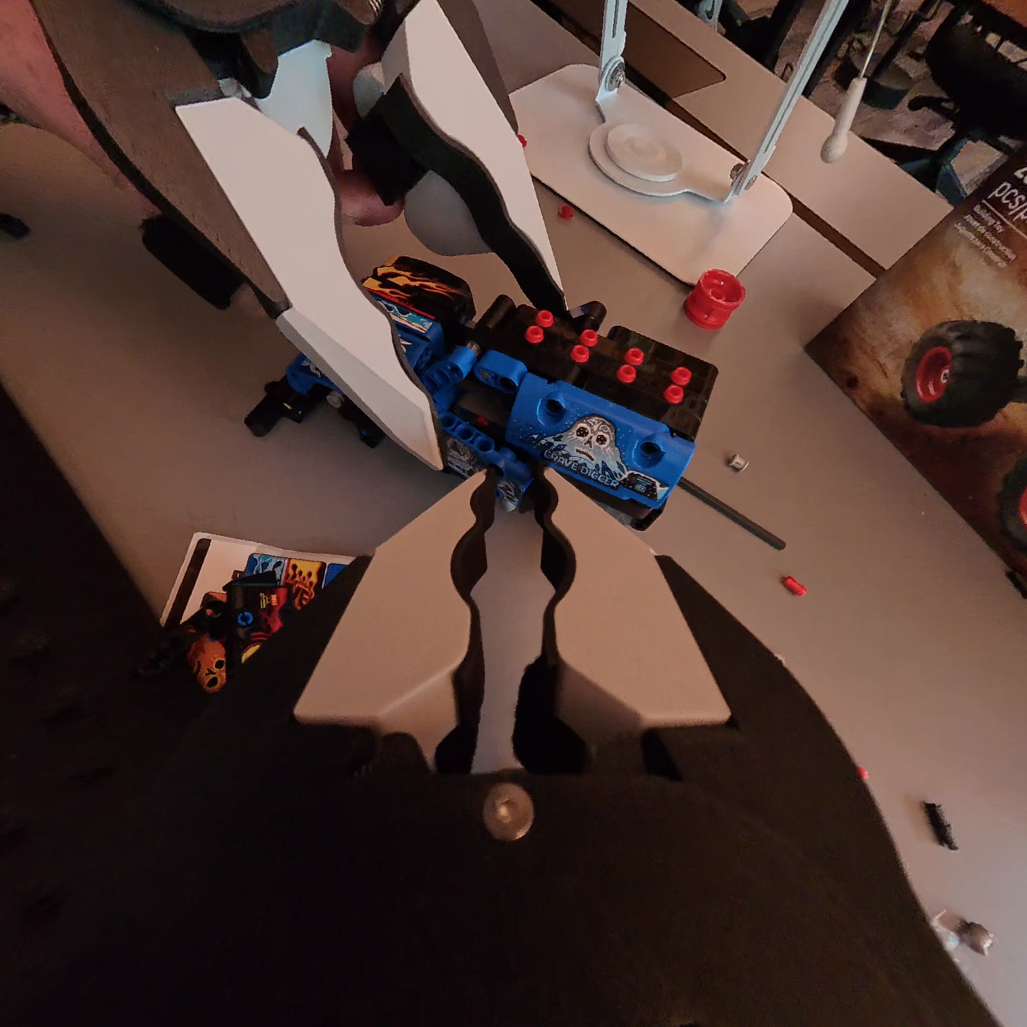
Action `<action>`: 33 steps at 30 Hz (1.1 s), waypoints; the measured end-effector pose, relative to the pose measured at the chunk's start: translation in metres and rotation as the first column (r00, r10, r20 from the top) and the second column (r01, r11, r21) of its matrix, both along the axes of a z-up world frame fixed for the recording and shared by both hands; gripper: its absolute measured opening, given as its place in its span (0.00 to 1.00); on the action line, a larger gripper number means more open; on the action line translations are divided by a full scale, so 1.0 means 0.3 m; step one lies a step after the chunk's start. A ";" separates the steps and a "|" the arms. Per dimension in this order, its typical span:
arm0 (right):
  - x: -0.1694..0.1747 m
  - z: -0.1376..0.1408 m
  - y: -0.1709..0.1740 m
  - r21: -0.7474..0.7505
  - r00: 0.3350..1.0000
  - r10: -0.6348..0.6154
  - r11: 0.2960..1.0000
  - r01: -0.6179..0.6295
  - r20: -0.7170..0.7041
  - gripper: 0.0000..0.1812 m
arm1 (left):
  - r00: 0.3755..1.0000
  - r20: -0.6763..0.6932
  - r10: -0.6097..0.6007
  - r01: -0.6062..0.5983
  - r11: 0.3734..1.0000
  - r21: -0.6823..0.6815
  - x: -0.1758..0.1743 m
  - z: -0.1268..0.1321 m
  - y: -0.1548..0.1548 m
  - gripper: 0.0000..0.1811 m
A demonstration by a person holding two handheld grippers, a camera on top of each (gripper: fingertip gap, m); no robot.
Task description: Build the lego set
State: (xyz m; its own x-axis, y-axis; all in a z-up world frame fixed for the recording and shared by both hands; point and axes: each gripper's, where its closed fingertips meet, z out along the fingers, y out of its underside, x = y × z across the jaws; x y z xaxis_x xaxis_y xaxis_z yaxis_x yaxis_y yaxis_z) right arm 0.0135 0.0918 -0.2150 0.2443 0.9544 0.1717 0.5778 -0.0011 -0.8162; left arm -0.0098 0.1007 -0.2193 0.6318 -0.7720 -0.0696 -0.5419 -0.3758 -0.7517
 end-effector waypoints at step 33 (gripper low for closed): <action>-0.008 -0.005 0.005 0.184 0.991 0.116 0.975 -0.127 0.070 0.07 | 0.988 0.150 0.034 -0.032 0.999 -0.018 -0.007 0.014 0.007 0.38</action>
State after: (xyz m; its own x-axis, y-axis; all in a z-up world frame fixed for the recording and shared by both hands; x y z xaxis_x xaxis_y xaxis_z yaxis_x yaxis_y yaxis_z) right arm 0.0111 0.0932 -0.2165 0.1128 0.9258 0.3607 0.6110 0.2217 -0.7600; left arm -0.0120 0.1029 -0.2151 0.6594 -0.7507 0.0405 -0.4100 -0.4042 -0.8176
